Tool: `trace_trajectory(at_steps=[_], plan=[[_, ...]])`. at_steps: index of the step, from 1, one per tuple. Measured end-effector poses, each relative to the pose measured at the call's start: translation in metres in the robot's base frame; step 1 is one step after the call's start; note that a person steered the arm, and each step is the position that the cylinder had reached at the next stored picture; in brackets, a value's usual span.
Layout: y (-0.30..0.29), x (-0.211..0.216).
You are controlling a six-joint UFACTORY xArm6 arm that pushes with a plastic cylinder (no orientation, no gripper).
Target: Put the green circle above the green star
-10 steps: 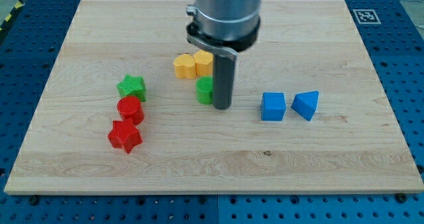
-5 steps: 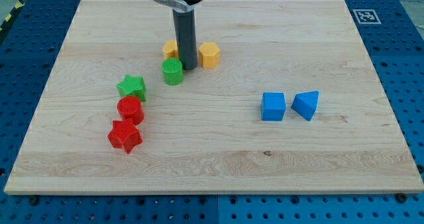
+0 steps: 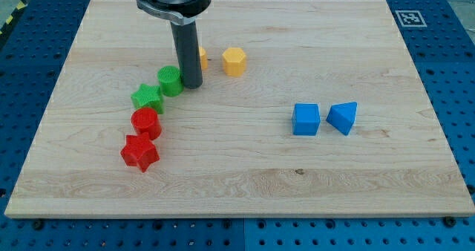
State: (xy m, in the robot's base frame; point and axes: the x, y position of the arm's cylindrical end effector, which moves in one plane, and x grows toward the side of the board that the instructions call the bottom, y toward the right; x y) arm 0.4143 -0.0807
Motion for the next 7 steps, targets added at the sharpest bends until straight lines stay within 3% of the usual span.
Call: trace_trajectory(at_steps=[5, 6, 7], plan=[[-0.021, -0.003], [-0.005, -0.003], [0.051, -0.001]])
